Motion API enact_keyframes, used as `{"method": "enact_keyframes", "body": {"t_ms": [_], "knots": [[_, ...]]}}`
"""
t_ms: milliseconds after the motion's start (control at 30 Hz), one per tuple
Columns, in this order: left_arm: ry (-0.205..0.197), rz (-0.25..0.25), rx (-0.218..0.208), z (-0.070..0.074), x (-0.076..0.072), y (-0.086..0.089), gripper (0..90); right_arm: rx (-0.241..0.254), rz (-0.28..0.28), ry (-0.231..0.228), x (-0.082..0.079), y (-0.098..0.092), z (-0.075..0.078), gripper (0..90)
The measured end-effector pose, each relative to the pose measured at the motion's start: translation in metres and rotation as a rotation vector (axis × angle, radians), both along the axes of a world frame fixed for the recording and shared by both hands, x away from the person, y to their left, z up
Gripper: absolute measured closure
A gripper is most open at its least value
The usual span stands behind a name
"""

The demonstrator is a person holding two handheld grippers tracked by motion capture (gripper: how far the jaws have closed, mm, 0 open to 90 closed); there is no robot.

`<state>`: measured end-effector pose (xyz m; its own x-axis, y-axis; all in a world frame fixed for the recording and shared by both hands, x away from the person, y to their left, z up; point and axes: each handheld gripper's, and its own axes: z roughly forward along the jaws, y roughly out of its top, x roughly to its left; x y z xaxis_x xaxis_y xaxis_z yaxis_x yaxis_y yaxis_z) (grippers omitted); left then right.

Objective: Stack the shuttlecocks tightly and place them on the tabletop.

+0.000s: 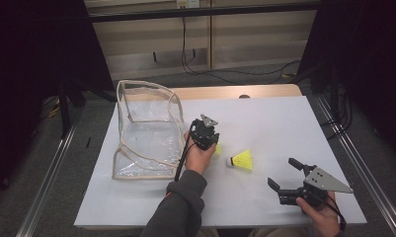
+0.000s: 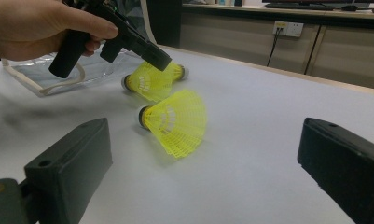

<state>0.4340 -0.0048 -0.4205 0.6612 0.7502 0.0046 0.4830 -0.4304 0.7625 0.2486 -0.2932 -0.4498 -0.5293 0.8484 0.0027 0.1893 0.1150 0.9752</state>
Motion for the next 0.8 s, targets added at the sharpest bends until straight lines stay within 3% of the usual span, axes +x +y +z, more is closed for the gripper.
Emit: {"method": "enact_keyframes", "body": {"t_ms": [800], "knots": [[0.008, -0.003, -0.006, 0.0004, -0.0001, -0.0004, 73.3, -0.001, 0.004, 0.002, 0.0002, 0.0007, -0.0002, 2.4]]}}
